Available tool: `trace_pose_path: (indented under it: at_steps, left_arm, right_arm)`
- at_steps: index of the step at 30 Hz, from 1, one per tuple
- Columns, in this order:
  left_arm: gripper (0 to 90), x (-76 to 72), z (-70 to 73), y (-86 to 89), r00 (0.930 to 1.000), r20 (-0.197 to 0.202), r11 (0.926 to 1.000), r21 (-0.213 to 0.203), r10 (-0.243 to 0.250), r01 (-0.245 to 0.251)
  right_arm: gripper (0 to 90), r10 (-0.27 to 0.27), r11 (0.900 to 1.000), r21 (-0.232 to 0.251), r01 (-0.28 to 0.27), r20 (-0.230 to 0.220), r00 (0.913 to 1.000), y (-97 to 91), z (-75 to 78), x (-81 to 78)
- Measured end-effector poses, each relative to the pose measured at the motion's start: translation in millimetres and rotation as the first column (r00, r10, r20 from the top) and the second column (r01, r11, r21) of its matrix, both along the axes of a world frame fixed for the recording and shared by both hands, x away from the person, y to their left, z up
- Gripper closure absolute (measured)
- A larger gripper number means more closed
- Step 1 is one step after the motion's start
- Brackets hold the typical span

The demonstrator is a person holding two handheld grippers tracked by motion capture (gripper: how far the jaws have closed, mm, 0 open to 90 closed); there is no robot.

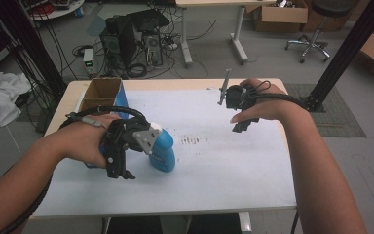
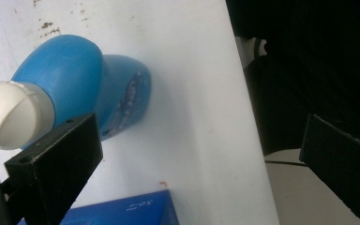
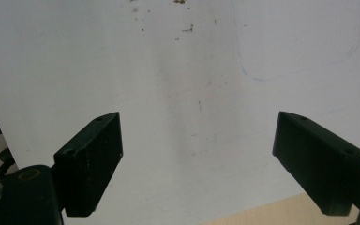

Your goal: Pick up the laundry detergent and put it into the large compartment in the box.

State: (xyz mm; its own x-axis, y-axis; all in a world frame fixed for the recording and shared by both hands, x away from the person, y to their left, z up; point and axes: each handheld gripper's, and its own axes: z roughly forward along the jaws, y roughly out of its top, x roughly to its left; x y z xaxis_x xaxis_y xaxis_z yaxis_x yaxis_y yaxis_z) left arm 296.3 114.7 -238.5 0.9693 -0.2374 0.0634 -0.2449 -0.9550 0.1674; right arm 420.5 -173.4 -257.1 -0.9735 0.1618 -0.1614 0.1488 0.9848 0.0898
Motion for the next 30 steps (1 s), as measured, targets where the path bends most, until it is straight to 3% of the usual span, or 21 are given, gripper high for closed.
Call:
trace_pose_path:
  at_steps: [9, 12, 16, 23, 28, 30]
  left_arm:
    - [0.1, 1.4, -7.1, 3.5, 1.0, -0.009, 0.9999, -0.01, -0.003, 0.003]
    - [0.1, 2.0, -8.0, 6.8, 0.9999, -0.011, 0.9995, -0.03, -0.001, 0.001]
    - [0.1, 2.1, -4.9, 7.8, 0.9998, -0.007, 0.9995, -0.027, -0.016, 0.016]
    - [0.1, 8.1, 2.8, 7.0, 0.9983, -0.023, 0.9967, -0.063, -0.054, 0.052]
    - [0.1, 15.5, 7.2, 5.7, 0.9979, -0.009, 0.9965, -0.055, -0.064, 0.063]
    - [0.1, 17.8, 9.6, 5.5, 0.9978, 0.002, 0.9963, -0.055, -0.066, 0.066]
  right_arm:
    - [16.3, -0.006, 1.0, -0.001, 0.006, -0.005, 1.0, 1.4, -2.1, 1.5]
    - [16.2, -0.001, 1.0, -0.003, 0.001, -0.009, 1.0, 3.2, -3.1, 0.0]
    - [16.3, -0.003, 1.0, 0.004, 0.003, -0.008, 1.0, 3.4, -1.9, -0.7]
    - [16.3, -0.017, 0.9988, 0.047, 0.018, -0.011, 0.9998, 2.5, -6.0, -2.4]
    - [16.3, -0.021, 0.9984, 0.051, 0.022, -0.013, 0.9997, 4.9, -9.4, -2.9]
    - [16.3, -0.014, 0.9995, 0.03, 0.015, -0.017, 0.9998, 7.6, -12.0, -4.6]
